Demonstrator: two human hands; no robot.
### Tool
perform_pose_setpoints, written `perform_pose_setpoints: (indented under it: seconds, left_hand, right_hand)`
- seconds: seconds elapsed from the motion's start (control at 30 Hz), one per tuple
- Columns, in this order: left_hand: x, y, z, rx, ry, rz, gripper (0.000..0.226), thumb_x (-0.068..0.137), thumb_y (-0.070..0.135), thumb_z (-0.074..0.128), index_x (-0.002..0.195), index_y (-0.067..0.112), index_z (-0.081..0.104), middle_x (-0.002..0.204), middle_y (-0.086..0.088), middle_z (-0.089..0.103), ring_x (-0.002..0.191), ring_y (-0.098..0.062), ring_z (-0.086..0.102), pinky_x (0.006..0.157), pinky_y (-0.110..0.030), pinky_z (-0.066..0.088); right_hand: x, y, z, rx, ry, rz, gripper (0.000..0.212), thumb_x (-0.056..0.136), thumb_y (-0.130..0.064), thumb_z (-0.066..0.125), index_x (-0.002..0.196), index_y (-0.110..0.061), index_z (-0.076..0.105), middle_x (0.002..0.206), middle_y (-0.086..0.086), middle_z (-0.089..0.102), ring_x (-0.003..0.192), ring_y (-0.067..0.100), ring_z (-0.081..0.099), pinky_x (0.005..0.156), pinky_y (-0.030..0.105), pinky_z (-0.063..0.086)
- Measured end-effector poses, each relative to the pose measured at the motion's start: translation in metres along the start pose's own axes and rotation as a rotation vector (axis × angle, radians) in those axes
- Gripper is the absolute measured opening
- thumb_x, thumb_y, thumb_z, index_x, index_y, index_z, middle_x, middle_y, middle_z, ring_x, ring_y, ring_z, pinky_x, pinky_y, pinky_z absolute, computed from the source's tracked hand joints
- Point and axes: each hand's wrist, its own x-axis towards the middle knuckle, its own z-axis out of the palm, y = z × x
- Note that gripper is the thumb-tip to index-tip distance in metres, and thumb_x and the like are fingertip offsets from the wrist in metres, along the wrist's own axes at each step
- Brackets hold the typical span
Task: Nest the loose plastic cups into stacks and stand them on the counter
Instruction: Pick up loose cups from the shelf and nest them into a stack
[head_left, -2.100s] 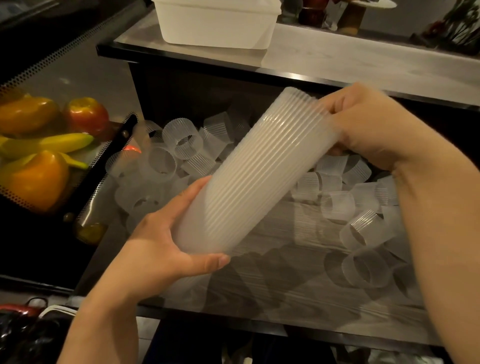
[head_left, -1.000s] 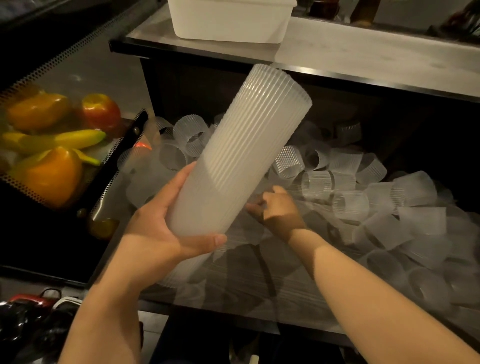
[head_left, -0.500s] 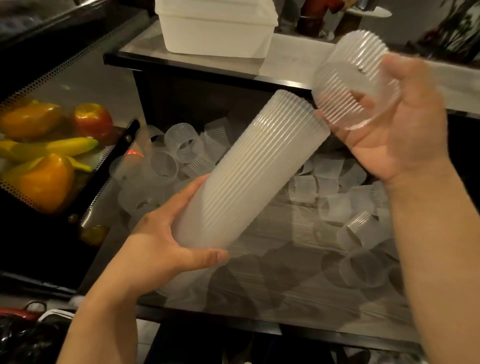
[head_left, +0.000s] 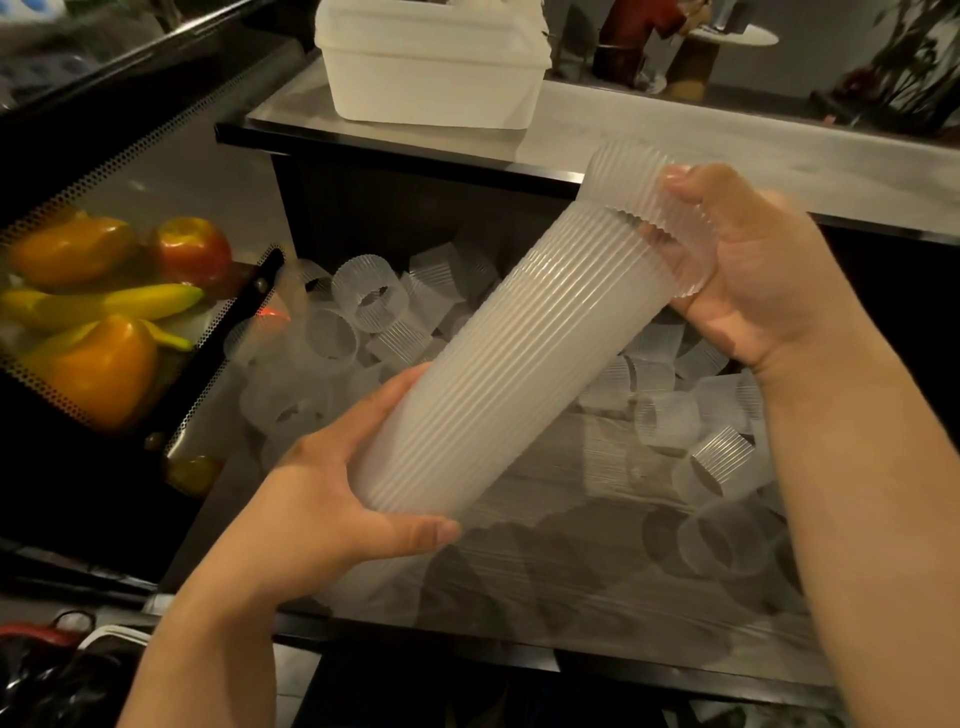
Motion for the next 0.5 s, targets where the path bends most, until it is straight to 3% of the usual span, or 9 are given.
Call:
perform_pose_setpoints:
  seconds: [0.2, 0.33, 0.4, 0.5]
  left_hand:
    - [0.002, -0.002, 0.001, 0.007, -0.009, -0.013, 0.103, 0.04, 0.063, 0.085, 0.128, 0.079, 0.034, 0.124, 0.04, 0.049, 0.11, 0.01, 0.053, 0.088, -0.024, 0.049]
    - [0.003, -0.004, 0.002, -0.002, -0.008, -0.011, 0.101, 0.04, 0.061, 0.085, 0.127, 0.079, 0.035, 0.123, 0.04, 0.05, 0.109, 0.012, 0.053, 0.083, -0.022, 0.048]
    - [0.004, -0.005, 0.004, -0.013, -0.004, -0.01, 0.1, 0.041, 0.06, 0.085, 0.126, 0.079, 0.036, 0.124, 0.041, 0.05, 0.109, 0.013, 0.053, 0.084, -0.022, 0.048]
    - [0.006, -0.004, 0.006, -0.033, 0.004, -0.018, 0.098, 0.04, 0.063, 0.083, 0.122, 0.083, 0.033, 0.12, 0.043, 0.048, 0.107, 0.014, 0.052, 0.085, -0.024, 0.048]
  right_hand:
    - [0.003, -0.004, 0.003, -0.135, -0.104, -0.013, 0.024, 0.091, -0.018, 0.06, 0.111, -0.006, 0.065, 0.092, 0.001, 0.073, 0.094, 0.019, 0.07, 0.08, 0.033, 0.057]
    - [0.004, -0.001, 0.004, -0.238, -0.153, -0.066, 0.015, 0.091, -0.017, 0.06, 0.1, -0.009, 0.07, 0.09, 0.0, 0.071, 0.093, 0.019, 0.067, 0.086, 0.039, 0.058]
    - [0.003, 0.0, 0.007, -0.321, -0.153, -0.103, 0.017, 0.092, -0.02, 0.06, 0.099, -0.007, 0.069, 0.091, 0.004, 0.07, 0.093, 0.024, 0.067, 0.091, 0.046, 0.056]
    - [0.003, 0.004, 0.014, -0.519, -0.139, -0.139, 0.043, 0.095, -0.034, 0.058, 0.107, 0.006, 0.065, 0.103, 0.025, 0.067, 0.1, 0.043, 0.062, 0.091, 0.057, 0.053]
